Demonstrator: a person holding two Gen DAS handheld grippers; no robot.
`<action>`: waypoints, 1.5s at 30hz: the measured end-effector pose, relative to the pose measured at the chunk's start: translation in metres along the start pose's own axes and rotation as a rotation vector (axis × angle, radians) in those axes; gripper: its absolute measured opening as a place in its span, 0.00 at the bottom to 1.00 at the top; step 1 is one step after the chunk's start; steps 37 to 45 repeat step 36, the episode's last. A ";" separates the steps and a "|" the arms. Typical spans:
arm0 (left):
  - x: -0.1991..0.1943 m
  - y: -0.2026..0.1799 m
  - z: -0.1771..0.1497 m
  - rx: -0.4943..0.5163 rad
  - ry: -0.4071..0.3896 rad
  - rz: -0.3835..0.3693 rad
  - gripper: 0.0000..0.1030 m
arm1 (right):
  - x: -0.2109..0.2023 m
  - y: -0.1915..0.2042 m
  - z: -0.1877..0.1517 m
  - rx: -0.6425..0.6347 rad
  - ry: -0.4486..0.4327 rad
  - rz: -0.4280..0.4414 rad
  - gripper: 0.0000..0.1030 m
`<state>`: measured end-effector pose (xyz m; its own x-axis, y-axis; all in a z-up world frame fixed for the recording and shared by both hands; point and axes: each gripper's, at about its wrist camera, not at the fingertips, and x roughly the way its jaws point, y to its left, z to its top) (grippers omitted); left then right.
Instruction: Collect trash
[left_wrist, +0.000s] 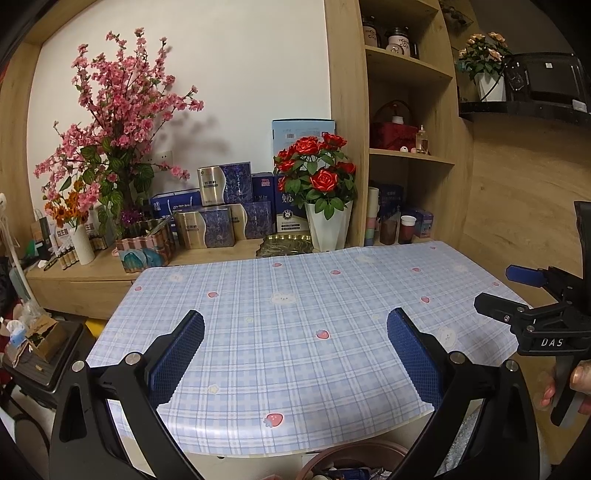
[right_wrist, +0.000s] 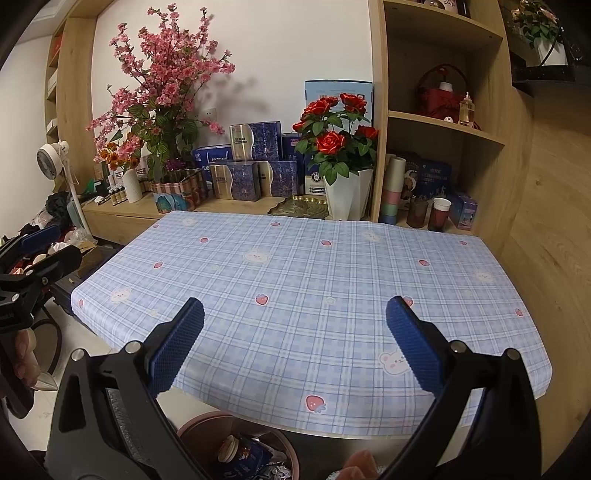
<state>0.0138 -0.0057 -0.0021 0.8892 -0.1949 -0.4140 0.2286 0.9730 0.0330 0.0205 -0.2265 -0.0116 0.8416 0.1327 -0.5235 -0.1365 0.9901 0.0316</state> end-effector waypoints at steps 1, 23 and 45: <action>0.000 0.001 0.000 -0.002 0.001 0.001 0.94 | 0.000 0.000 0.000 0.000 0.000 0.000 0.94; 0.001 0.004 0.000 0.001 0.009 -0.005 0.94 | 0.004 -0.005 -0.002 0.007 0.013 -0.001 0.94; 0.003 0.010 -0.001 -0.006 0.019 0.007 0.94 | 0.006 -0.005 -0.004 0.007 0.016 0.000 0.94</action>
